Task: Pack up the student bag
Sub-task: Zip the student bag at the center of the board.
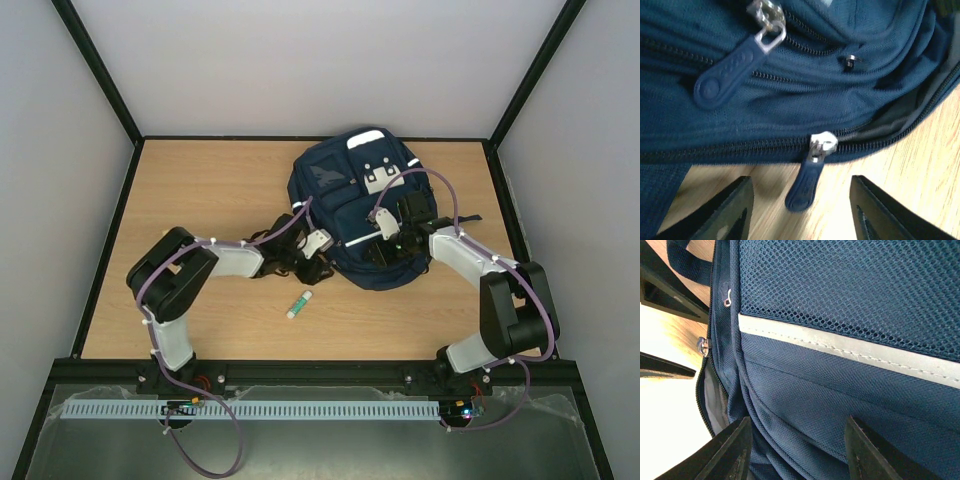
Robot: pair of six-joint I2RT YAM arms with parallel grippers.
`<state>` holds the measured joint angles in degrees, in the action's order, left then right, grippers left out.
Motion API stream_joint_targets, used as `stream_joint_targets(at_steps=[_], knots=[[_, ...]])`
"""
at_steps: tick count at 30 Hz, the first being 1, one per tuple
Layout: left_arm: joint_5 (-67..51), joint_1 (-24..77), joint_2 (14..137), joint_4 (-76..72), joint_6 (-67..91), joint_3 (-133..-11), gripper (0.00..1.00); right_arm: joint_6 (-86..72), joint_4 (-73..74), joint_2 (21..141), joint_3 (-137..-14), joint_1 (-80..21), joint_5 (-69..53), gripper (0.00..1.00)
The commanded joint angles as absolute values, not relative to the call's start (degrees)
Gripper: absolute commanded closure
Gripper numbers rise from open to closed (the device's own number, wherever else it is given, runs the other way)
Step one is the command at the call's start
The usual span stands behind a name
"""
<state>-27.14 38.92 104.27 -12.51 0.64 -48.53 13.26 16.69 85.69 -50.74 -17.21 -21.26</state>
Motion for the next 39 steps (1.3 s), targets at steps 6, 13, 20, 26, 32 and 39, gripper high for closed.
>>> stream_joint_targets(at_steps=[6, 13, 20, 26, 32, 39], knots=[[-32.2, 39.13, 107.8, -13.19, -1.73, -53.12, 0.64, 13.45, 18.19, 86.6, -50.95, -16.93, -20.29, 0.48], [-27.08, 42.28, 106.1, -9.11, -1.62, -53.01, 0.87, 13.37, 18.28, 86.31, -51.05, -16.71, -20.34, 0.48], [-19.25, 46.48, 103.49, -6.14, -0.23, -52.04, 0.97, 13.27, 18.27, 86.41, -51.02, -16.55, -20.09, 0.49], [-18.48, 50.95, 101.4, -3.54, 0.41, -52.68, 0.98, 13.36, 18.52, 86.79, -51.09, -16.52, -20.2, 0.49], [-19.45, 57.02, 103.11, -2.62, 1.35, -58.55, 0.98, 13.45, 19.1, 87.3, -51.28, -16.57, -20.99, 0.49], [-19.0, 60.48, 107.92, -1.86, 1.02, -64.85, 0.98, 13.4, 19.11, 86.67, -51.24, -16.5, -20.94, 0.49]])
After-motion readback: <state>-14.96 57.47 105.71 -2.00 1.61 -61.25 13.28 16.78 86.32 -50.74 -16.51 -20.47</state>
